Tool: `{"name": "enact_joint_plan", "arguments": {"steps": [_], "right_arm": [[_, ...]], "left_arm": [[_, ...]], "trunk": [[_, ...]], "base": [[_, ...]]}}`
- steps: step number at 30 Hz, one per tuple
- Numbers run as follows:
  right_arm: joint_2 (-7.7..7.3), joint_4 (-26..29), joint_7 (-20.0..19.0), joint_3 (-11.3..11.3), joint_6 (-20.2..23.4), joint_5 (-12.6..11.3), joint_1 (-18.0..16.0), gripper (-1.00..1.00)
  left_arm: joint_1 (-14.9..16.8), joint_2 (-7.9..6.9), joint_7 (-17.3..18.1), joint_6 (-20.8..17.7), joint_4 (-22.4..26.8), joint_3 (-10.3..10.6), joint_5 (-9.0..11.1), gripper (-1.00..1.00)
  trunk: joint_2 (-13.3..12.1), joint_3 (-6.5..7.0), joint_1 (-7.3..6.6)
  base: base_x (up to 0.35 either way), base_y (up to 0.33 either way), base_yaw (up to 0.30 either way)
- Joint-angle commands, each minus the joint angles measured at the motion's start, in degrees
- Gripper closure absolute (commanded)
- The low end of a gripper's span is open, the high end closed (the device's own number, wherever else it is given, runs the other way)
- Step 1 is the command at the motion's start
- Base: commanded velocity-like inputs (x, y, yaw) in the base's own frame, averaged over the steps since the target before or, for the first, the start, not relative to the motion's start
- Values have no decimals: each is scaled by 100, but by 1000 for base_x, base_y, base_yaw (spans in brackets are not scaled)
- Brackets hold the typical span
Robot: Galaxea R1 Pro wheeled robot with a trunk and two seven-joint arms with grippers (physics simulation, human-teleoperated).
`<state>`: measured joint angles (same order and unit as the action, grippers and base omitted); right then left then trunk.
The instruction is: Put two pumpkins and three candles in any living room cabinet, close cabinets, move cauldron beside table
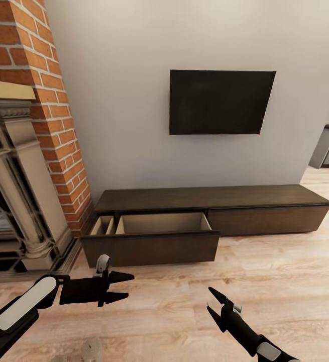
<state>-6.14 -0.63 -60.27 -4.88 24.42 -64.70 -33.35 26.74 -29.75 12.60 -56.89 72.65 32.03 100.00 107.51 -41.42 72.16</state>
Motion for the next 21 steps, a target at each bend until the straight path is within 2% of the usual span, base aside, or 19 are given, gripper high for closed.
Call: {"name": "enact_joint_plan", "arguments": {"steps": [1,9,21], "right_arm": [[-1,-7,-15,-48,45,-61,-5,-100],[7,-93,-17,-48,45,-65,-5,-100],[8,-121,-14,-48,45,-69,-5,-100]], "left_arm": [[7,-5,58,2,-4,13,-42,-100],[7,2,58,2,-5,13,-42,-100],[7,22,58,10,-4,17,-48,-100]], "trunk": [[3,-5,-4],[3,-18,-4],[3,-108,-4]], "base": [[-288,0,-25],[-228,-67,-81],[-234,-104,-143]]}}
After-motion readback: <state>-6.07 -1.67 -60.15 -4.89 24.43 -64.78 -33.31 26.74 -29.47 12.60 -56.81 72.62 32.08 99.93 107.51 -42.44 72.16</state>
